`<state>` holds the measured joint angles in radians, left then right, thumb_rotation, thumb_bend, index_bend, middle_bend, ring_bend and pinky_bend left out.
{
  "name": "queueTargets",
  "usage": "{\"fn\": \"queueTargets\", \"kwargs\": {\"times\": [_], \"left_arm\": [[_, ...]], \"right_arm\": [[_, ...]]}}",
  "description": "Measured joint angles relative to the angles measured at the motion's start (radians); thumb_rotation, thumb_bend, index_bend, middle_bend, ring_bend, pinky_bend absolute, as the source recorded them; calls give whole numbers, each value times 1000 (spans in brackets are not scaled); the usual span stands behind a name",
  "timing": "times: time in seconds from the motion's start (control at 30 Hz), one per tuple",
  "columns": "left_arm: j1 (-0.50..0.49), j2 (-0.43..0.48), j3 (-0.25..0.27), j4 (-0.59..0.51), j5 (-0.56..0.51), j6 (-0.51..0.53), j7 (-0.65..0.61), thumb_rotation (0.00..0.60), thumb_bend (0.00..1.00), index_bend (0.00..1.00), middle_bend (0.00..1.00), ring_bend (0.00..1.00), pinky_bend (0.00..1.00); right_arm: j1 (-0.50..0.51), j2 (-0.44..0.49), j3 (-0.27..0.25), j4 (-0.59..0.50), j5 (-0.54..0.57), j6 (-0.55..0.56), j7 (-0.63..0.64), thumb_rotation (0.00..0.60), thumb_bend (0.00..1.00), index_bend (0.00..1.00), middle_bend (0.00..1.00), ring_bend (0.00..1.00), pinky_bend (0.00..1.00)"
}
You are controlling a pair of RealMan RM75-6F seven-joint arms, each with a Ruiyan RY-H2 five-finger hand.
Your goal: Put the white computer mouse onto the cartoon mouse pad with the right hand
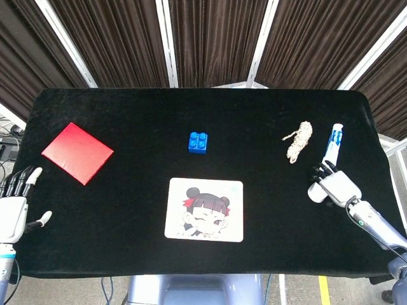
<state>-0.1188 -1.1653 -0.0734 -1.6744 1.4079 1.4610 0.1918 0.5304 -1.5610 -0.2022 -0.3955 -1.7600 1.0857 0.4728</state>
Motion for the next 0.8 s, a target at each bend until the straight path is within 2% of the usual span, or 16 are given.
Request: {"fn": "queueTargets", "kwargs": {"times": [0.37, 0.47, 0.57, 0.7, 0.8], "left_arm": [[0, 0, -3, -5, -9, -1, 6, 600, 218, 0, 0, 0, 0], [0, 0, -3, -6, -10, -2, 3, 600, 219, 0, 0, 0, 0], [0, 1, -3, -7, -11, -2, 0, 600, 219, 0, 0, 0, 0], [0, 1, -4, -7, -11, -3, -3, 600, 220, 0, 0, 0, 0], [0, 2, -4, -7, -12, -4, -4, 600, 218, 0, 0, 0, 0]], "right_arm": [[-14, -32, -6, 59, 3, -9, 16, 600, 45, 330, 178, 0, 2], [-18, -36, -6, 64, 5, -11, 23, 600, 48, 356, 204, 0, 39], [-23, -44, -7, 76, 7, -13, 25, 600, 57, 414, 278, 63, 181], [-27, -50, -4, 88, 9, 1, 27, 600, 81, 520, 457, 293, 517], [-29, -52, -1, 93, 10, 24, 34, 600, 97, 580, 543, 403, 643]]}}
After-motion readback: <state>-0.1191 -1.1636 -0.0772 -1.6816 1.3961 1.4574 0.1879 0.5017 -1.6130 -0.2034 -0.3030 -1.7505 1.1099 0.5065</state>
